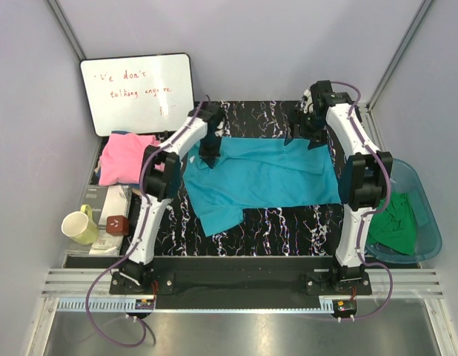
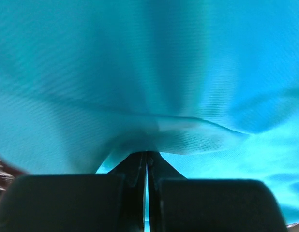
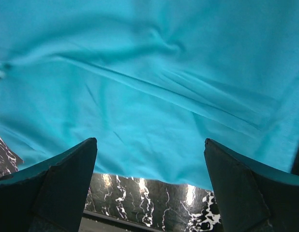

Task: Fold and stack the t-shirts
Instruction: Fold the flattened tshirt in 1/3 of the way, then grap the side of the flattened tshirt closest away from the robot with both arms

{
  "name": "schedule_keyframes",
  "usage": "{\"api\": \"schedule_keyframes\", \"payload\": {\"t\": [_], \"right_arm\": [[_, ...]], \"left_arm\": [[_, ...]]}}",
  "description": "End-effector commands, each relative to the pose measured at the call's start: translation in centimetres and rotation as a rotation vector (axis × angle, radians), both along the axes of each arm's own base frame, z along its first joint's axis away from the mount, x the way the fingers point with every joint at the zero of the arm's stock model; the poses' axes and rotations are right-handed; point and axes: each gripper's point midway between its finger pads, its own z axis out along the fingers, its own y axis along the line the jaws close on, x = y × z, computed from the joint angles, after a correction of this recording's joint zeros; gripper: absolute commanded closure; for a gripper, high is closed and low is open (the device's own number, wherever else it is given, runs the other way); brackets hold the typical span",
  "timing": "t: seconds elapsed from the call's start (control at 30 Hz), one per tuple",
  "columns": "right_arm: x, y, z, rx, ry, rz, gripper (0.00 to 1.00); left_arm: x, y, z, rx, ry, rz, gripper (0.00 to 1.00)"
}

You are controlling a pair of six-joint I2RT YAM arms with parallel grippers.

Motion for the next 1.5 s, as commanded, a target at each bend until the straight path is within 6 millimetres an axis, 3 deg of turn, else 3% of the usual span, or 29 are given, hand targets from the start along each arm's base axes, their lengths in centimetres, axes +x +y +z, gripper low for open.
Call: {"api": "schedule_keyframes", "payload": {"t": [0.0, 0.13, 0.2, 0.23, 0.27, 0.3, 0.33, 0.37, 0.4, 0.47, 0.5, 0.57, 0.6, 0.63, 0.67, 0.73, 0.87, 0.93, 1.03, 1.1, 1.3, 1.4, 1.43, 1.47], "right_arm": [[-1.2, -0.1, 2.7, 0.008, -0.051, -0.005, 0.00], [-2.1, 0.1, 2.4, 0.022, -0.026, -0.007, 0.00], [-2.6, 0.3, 2.5, 0.036, -0.019, -0.006, 0.00], [-2.8, 0.4, 2.5, 0.041, -0.014, -0.015, 0.00], [-3.3, 0.6, 2.3, 0.058, 0.001, -0.008, 0.00], [-3.5, 0.7, 2.5, 0.065, -0.003, -0.004, 0.00], [-3.8, 0.8, 2.5, 0.074, 0.007, -0.012, 0.00], [-4.4, 1.0, 2.1, 0.084, 0.024, -0.009, 0.00], [-5.0, 1.1, 2.3, 0.093, 0.028, -0.008, 0.00], [-6.5, 1.0, 1.3, 0.098, 0.077, -0.026, 0.00], [-7.1, 1.0, 1.4, 0.102, 0.083, -0.034, 0.00], [-9.2, 0.7, -0.3, 0.094, 0.157, -0.071, 0.02], [-9.9, 0.7, -0.5, 0.095, 0.175, -0.100, 0.03], [-11.4, 0.3, -1.8, 0.078, 0.228, -0.122, 0.04], [-12.2, 0.2, -2.3, 0.076, 0.256, -0.138, 0.06], [-14.3, -0.4, -3.7, 0.046, 0.323, -0.195, 0.09], [-16.7, -2.1, -4.6, -0.008, 0.355, -0.302, 0.12], [-17.5, -3.0, -5.3, -0.027, 0.367, -0.356, 0.13], [-17.9, -4.0, -6.1, -0.056, 0.361, -0.399, 0.15], [-18.0, -4.3, -6.6, -0.066, 0.360, -0.412, 0.15], [-15.3, -4.3, -8.2, -0.047, 0.280, -0.444, 0.16], [-14.3, -4.2, -8.9, -0.044, 0.266, -0.445, 0.27], [-14.2, -4.2, -9.3, -0.047, 0.270, -0.445, 0.42], [-13.9, -4.1, -9.4, -0.039, 0.264, -0.443, 0.50]], "left_arm": [[3.6, 6.4, -3.0, 0.050, 0.001, 0.181, 1.00], [5.4, 8.0, -1.3, 0.014, -0.050, 0.209, 1.00], [5.2, 5.9, 0.1, -0.114, -0.055, 0.129, 1.00], [5.5, 5.3, 2.9, -0.154, -0.108, 0.100, 1.00], [5.8, 4.7, 4.3, -0.175, -0.151, 0.073, 1.00], [4.7, 4.0, 4.8, -0.189, -0.146, 0.047, 0.97], [4.7, 3.6, 8.2, -0.212, -0.223, 0.024, 0.89], [4.1, 3.4, 9.3, -0.216, -0.244, 0.006, 0.75], [2.4, 3.1, 11.2, -0.237, -0.261, -0.015, 0.50], [0.9, 2.8, 12.4, -0.250, -0.285, -0.031, 0.27], [-0.9, 3.4, 13.2, -0.241, -0.291, -0.035, 0.12], [-2.8, 3.8, 13.5, -0.216, -0.294, -0.043, 0.02], [-4.7, 4.5, 13.6, -0.192, -0.292, -0.044, 0.01], [-5.7, 5.0, 13.4, -0.172, -0.287, -0.050, 0.01], [-7.4, 5.7, 11.9, -0.126, -0.254, -0.055, 0.01], [-9.3, 6.4, 12.5, -0.094, -0.269, -0.055, 0.01], [-14.3, 7.8, 9.8, -0.034, -0.168, -0.023, 0.02], [-16.1, 7.4, 9.2, -0.038, -0.130, -0.022, 0.03], [-18.3, 6.4, 8.2, -0.017, -0.092, -0.071, 0.03], [-18.8, 6.2, 7.9, 0.024, -0.099, -0.099, 0.03], [-20.1, 4.5, 6.2, 0.130, -0.089, -0.231, 0.03], [-20.7, 4.2, 4.8, 0.182, -0.061, -0.288, 0.02], [-20.7, 4.1, 4.5, 0.201, -0.060, -0.299, 0.02], [-20.7, 4.0, 3.9, 0.210, -0.050, -0.300, 0.02]]}}
